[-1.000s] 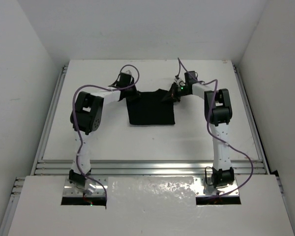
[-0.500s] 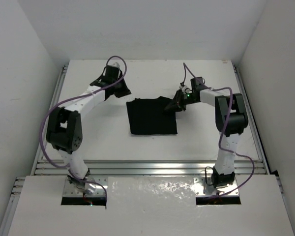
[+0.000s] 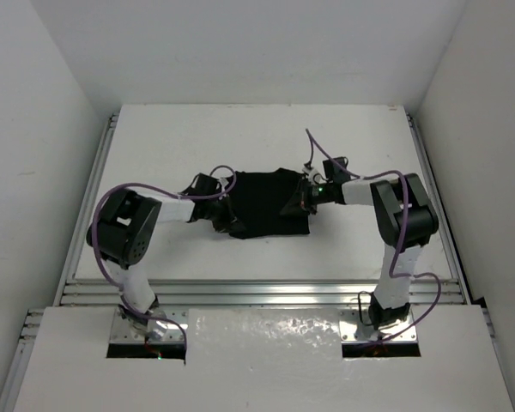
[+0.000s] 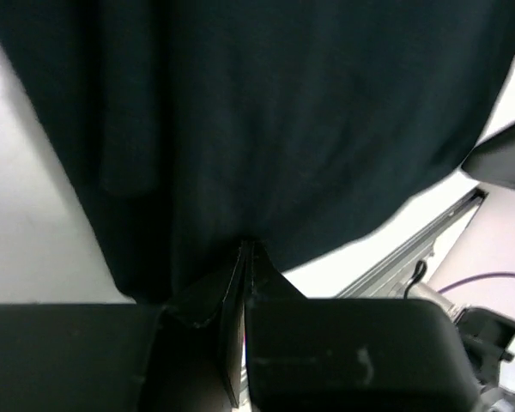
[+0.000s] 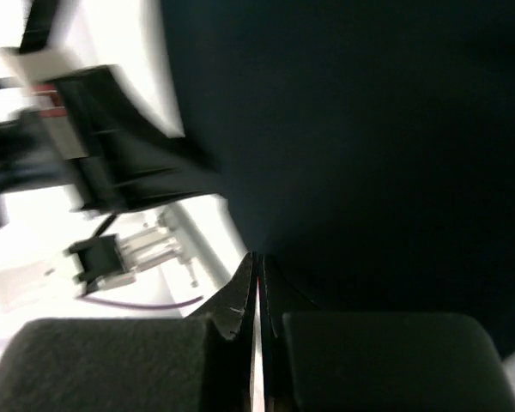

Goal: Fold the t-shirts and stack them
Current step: Fold the long partially folded tshirt into a neat square

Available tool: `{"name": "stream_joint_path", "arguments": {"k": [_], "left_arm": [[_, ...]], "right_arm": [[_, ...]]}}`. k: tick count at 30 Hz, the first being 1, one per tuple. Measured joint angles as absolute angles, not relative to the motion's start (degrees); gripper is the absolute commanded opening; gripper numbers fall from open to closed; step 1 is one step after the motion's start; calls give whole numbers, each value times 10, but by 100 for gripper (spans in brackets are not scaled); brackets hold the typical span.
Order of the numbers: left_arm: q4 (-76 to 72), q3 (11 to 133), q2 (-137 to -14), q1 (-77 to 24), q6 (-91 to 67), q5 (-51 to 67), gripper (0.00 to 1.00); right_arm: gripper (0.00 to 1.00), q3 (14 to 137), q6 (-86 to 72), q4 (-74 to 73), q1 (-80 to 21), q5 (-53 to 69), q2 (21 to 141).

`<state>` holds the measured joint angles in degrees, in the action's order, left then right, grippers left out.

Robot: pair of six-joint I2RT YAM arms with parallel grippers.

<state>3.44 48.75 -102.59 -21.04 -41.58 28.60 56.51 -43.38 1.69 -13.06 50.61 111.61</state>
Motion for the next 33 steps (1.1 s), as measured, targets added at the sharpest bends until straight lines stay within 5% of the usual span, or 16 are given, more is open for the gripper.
{"name": "stream_joint_path", "arguments": {"k": [13,17,18,19,23,33], "left_arm": [[83,432,-960,-210,-423,248,0],[195,470,-905,-208,-398,199,3],[219,492,-894,-204,-391,188,4],[236,515,-887,-197,-387,180,6],[255,624,-905,-134,-369,165,3],[207,800,-1213,-94,-308,283,0]], "right_arm": [[1,418,-489,131,-126,511,1128],[20,406,-512,135,-126,516,1096],[50,406,-514,132,-125,515,1083],[60,408,-515,120,-123,512,1066],[66,477,-470,10,-110,450,1004],[66,617,-353,-161,-98,319,1027]]}}
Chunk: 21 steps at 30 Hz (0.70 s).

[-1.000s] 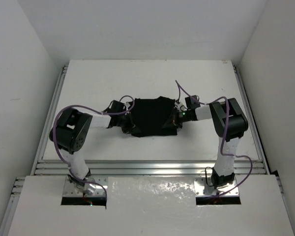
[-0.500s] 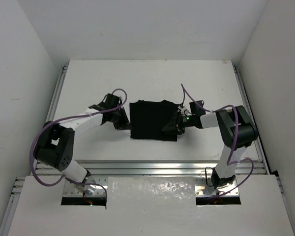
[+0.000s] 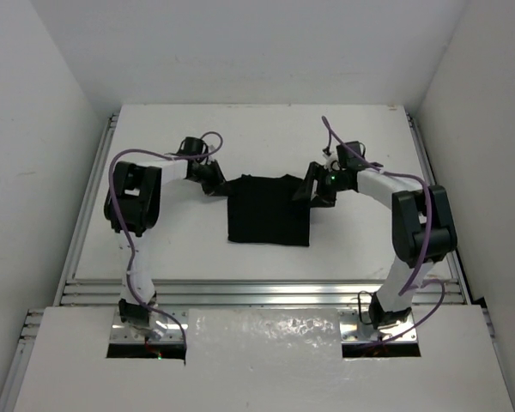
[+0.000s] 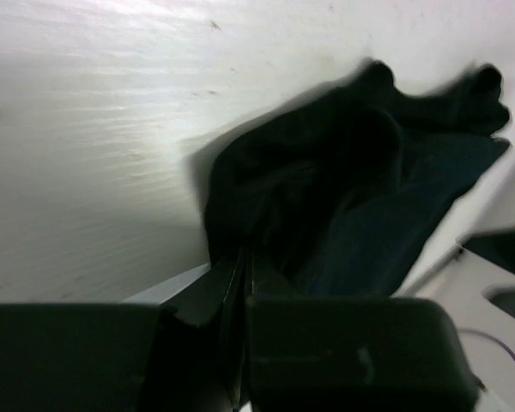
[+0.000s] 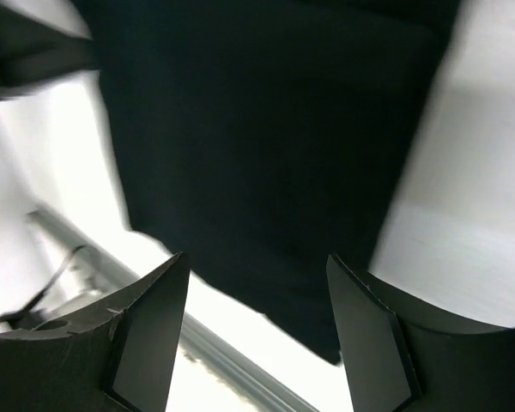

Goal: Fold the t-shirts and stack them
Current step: Fold the long partially folded tshirt into a neat square

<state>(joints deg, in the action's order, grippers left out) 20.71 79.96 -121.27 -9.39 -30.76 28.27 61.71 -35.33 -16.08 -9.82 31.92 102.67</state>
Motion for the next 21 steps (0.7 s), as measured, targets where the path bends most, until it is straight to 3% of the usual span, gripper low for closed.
{"name": "stream_joint_path", "arguments": {"k": [3,5,8,21], "left_arm": [[216,815,-1231,-94,-309,315,0],[218,823,-1231,-94,-304,309,0],[222,824,-1229,-94,-305,287,0],[286,848,-1185,-94,-296,172,0]], "right_arm": [[62,619,-341,-197,-98,279,1041],[51,629,-338,-220,-98,246,1056],[49,658,-333,-240,-95,206,1089],[54,805,-272,-262,-93,189,1204]]}}
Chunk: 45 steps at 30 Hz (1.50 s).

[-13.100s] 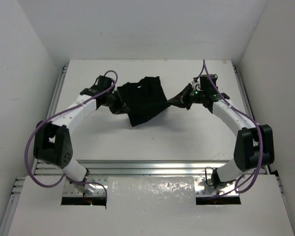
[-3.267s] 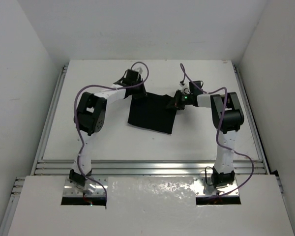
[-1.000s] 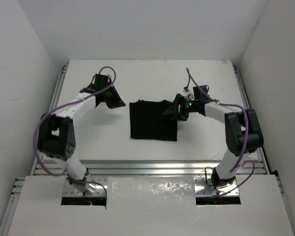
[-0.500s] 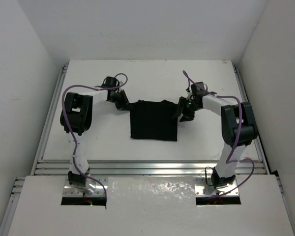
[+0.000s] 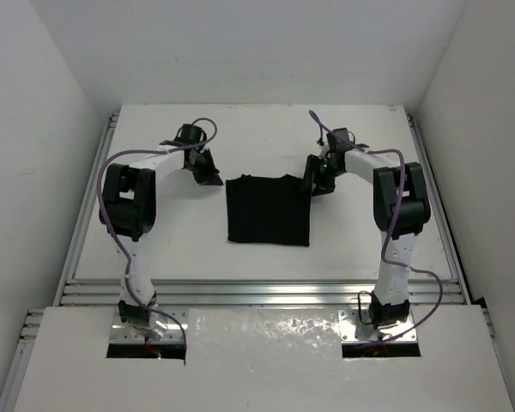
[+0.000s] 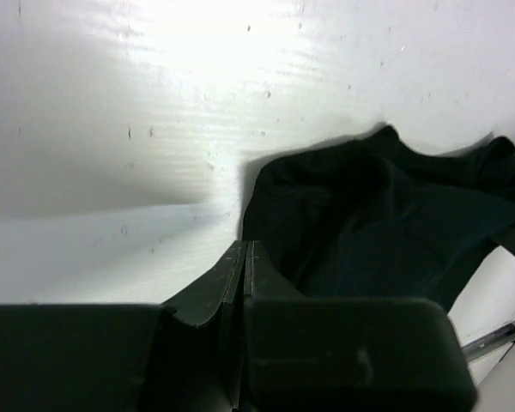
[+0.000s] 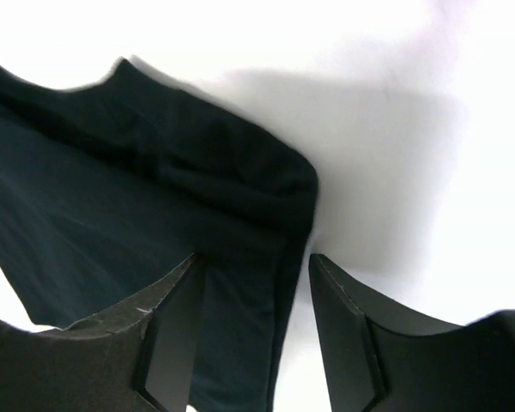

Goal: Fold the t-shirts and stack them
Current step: Fold the long partially folded tshirt into a neat square

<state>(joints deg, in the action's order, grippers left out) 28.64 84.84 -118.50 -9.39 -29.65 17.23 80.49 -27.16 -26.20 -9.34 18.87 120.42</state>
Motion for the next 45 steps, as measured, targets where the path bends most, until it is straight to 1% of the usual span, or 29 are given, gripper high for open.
{"name": "stream_joint_path", "arguments": {"k": [2,6,9,11,15,19,22,23,26,31,34,35,38,45], "left_arm": [[293,863,-1193,-94,-296,170,0],[296,917,-1245,-94,-296,197,0],[292,942,-1285,-98,-301,231,0],[292,953,-1294,-103,-305,248,0],[275,965,-1311,-120,-316,279,0],[255,983,-1334,-134,-333,317,0],[249,987,-1338,-143,-338,319,0],[251,987,-1337,-143,-340,312,0],[248,975,-1329,-139,-344,296,0],[250,926,-1293,-126,-344,271,0],[249,886,-1262,-114,-344,250,5],[248,869,-1248,-109,-344,241,9],[248,838,-1220,-92,-346,233,12],[224,856,-1212,-78,-342,255,12]], "right_arm": [[54,820,-259,-262,-93,197,1214],[48,846,-243,-269,-96,211,1233],[46,852,-237,-270,-103,213,1237],[43,856,-234,-270,-110,214,1240],[42,880,-234,-271,-123,231,1258],[45,889,-235,-265,-133,248,1267],[48,893,-236,-269,-137,245,1267],[54,895,-236,-274,-138,239,1267],[60,905,-241,-290,-139,215,1267],[61,906,-245,-302,-140,177,1260],[65,897,-248,-304,-139,164,1252],[65,897,-248,-308,-138,164,1251],[68,897,-248,-313,-136,168,1250],[70,905,-249,-323,-132,194,1250]]}}
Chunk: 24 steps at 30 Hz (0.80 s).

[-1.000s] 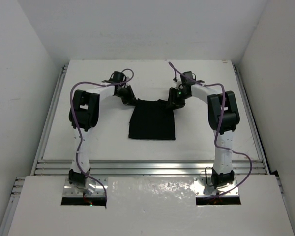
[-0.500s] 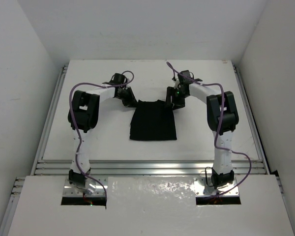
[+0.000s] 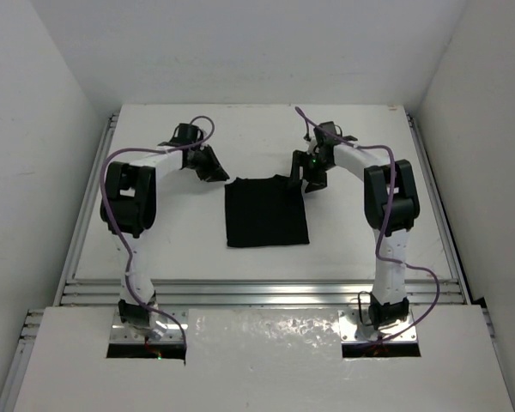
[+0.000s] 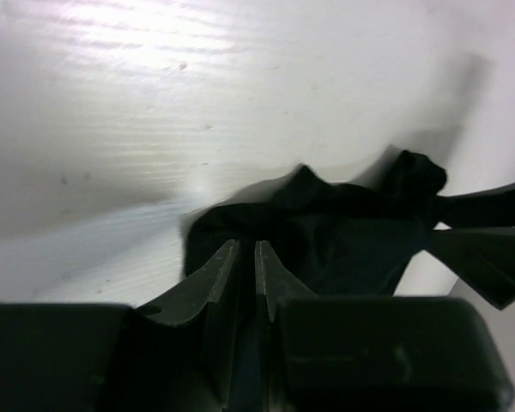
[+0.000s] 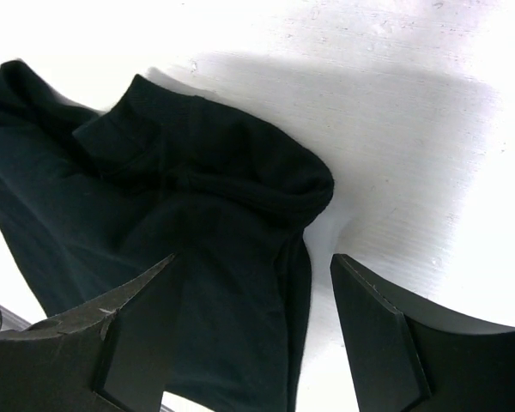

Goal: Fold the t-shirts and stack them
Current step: Fold the long partially folded tshirt into a neat square

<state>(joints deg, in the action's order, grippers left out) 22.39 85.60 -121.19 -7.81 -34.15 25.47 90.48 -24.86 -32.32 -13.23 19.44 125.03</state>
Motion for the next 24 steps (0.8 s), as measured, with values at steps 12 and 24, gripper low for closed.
{"name": "stream_joint_path", "arguments": {"k": [12,24], "left_arm": [[251,814,-1179,-78,-334,219,0],[248,827,-1233,-80,-334,271,0]], "right_arm": [[67,900,-248,-329,-131,201,1231],[63,894,-242,-326,-131,235,1218]]}}
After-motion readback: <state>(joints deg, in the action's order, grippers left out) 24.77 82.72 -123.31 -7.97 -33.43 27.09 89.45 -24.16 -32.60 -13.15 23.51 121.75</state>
